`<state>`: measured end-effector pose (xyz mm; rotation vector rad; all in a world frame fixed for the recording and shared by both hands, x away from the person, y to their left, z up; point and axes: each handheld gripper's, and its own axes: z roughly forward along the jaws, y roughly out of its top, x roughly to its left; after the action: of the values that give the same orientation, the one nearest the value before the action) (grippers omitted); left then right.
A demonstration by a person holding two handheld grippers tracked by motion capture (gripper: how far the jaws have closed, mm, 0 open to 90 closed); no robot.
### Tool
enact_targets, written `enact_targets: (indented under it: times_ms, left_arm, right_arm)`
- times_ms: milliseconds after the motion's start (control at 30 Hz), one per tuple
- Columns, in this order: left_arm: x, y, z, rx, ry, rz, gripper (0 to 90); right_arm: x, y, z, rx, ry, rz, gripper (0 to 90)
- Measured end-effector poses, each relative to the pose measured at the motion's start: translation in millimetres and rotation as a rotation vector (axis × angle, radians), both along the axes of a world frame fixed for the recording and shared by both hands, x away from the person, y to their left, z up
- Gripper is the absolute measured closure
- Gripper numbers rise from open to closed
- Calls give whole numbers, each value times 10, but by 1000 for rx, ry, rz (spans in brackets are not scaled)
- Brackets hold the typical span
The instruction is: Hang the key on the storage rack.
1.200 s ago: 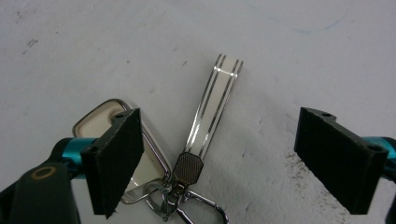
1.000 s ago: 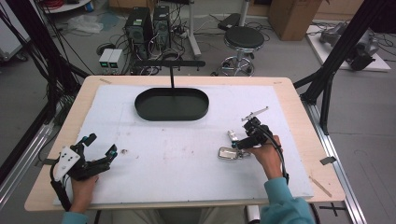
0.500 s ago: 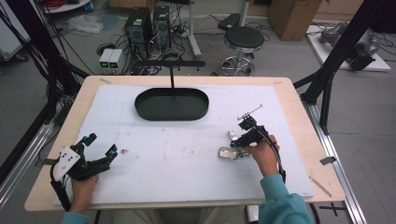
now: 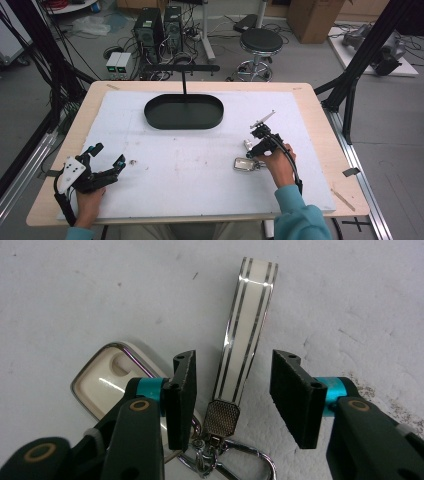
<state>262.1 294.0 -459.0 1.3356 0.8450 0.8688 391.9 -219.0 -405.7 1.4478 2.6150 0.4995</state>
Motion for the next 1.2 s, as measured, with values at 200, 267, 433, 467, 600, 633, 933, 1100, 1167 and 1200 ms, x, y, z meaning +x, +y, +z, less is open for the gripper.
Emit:
enact_targets:
  times_ms: [200, 267, 433, 467, 600, 633, 933, 1100, 1167, 1200]
  left_arm:
    - [0, -1, 1, 1, 0, -1, 120]
    - [1, -1, 0, 1, 0, -1, 120]
    - [1, -1, 0, 1, 0, -1, 120]
    - [1, -1, 1, 1, 1, 0, 120]
    - [1, -1, 1, 1, 1, -1, 120]
    - [1, -1, 0, 0, 0, -1, 120]
    - [1, -2, 1, 1, 0, -1, 120]
    - [1, -2, 1, 0, 1, -1, 120]
    - [1, -1, 0, -1, 2, 0, 120]
    - [1, 0, 1, 0, 1, 1, 120]
  right_arm:
    - [9, 30, -25, -28, 24, 6, 603]
    - [5, 36, -29, -31, 27, 0, 604]
    - [1, 43, -28, -49, 39, -3, 620]
    - [1, 43, -28, -49, 39, -3, 620]
    - [3, 58, -38, -57, 51, 3, 676]
    - [4, 64, -41, -65, 57, 5, 679]
    - [4, 147, -39, -119, 73, 8, 753]
    - [6, 148, -32, -118, 69, 19, 754]
    - [6, 144, -26, -110, 61, 25, 754]
    - [7, 140, -18, -105, 59, 30, 754]
